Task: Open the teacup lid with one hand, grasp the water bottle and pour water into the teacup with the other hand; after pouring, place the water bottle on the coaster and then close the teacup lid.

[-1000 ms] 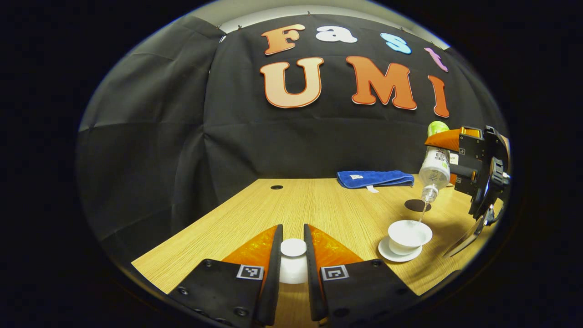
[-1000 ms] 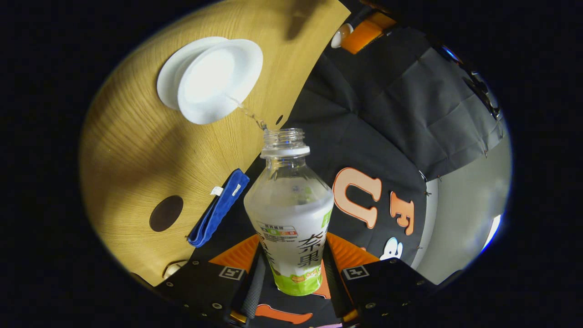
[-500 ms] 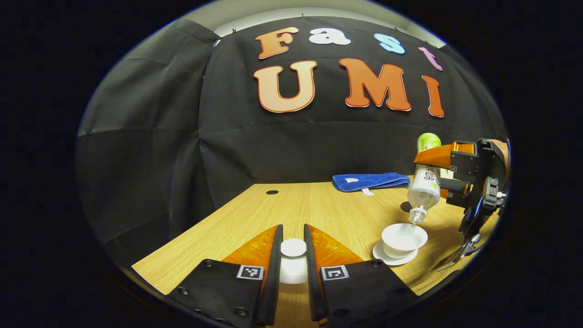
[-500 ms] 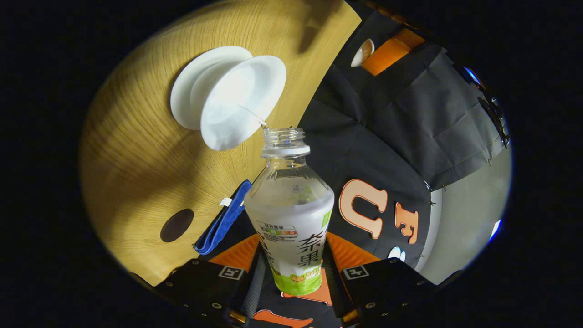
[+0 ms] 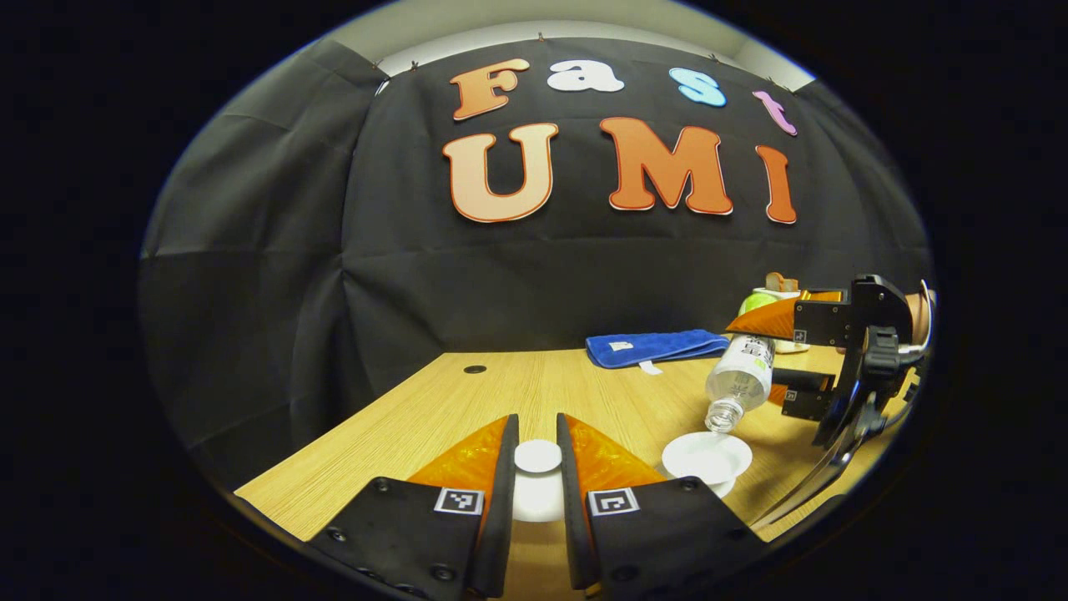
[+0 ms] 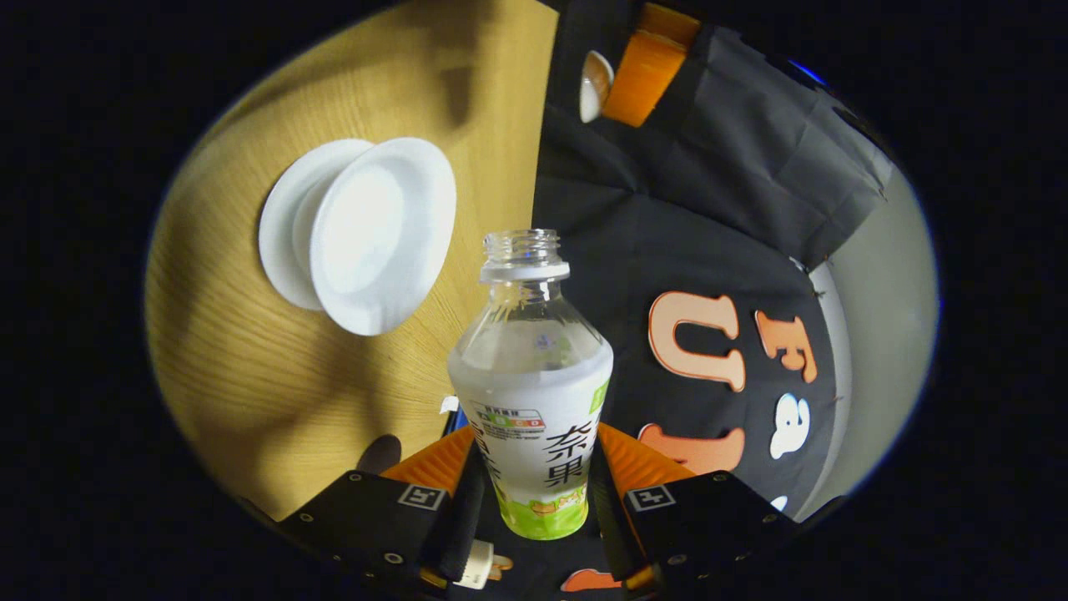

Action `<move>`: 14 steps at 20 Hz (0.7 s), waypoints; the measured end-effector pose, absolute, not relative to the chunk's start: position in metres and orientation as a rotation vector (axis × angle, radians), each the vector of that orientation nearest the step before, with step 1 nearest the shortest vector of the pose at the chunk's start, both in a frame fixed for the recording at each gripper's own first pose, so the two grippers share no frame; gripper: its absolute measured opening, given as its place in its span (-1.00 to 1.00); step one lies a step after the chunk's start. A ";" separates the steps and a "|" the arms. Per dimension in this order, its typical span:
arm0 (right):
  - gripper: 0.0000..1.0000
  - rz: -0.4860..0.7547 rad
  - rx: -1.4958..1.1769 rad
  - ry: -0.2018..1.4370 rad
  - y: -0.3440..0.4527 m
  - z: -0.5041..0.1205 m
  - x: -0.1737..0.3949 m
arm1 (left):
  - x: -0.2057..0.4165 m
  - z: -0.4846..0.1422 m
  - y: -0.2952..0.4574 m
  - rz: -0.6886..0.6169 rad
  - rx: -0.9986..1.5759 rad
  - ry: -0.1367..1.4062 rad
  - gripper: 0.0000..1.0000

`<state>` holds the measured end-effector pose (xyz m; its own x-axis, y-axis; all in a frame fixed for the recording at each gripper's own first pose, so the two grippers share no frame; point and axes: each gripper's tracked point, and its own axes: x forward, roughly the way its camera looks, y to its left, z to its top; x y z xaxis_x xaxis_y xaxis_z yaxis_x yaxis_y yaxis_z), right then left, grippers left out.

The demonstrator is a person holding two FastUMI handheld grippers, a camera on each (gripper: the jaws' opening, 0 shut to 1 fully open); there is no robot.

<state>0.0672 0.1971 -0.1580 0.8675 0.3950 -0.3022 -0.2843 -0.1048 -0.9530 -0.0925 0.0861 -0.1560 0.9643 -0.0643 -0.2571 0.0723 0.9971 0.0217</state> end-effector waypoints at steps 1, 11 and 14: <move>0.29 0.574 -1.513 -0.058 0.195 -0.158 0.070 | -0.092 -0.152 0.082 -0.075 0.031 0.253 -0.40; 0.29 0.437 -0.967 0.077 0.151 -0.147 0.125 | -0.069 -0.129 0.010 -0.179 0.024 0.220 -0.37; 0.29 0.416 -0.802 0.135 0.137 -0.153 0.141 | -0.064 -0.126 -0.016 -0.225 0.017 0.216 -0.37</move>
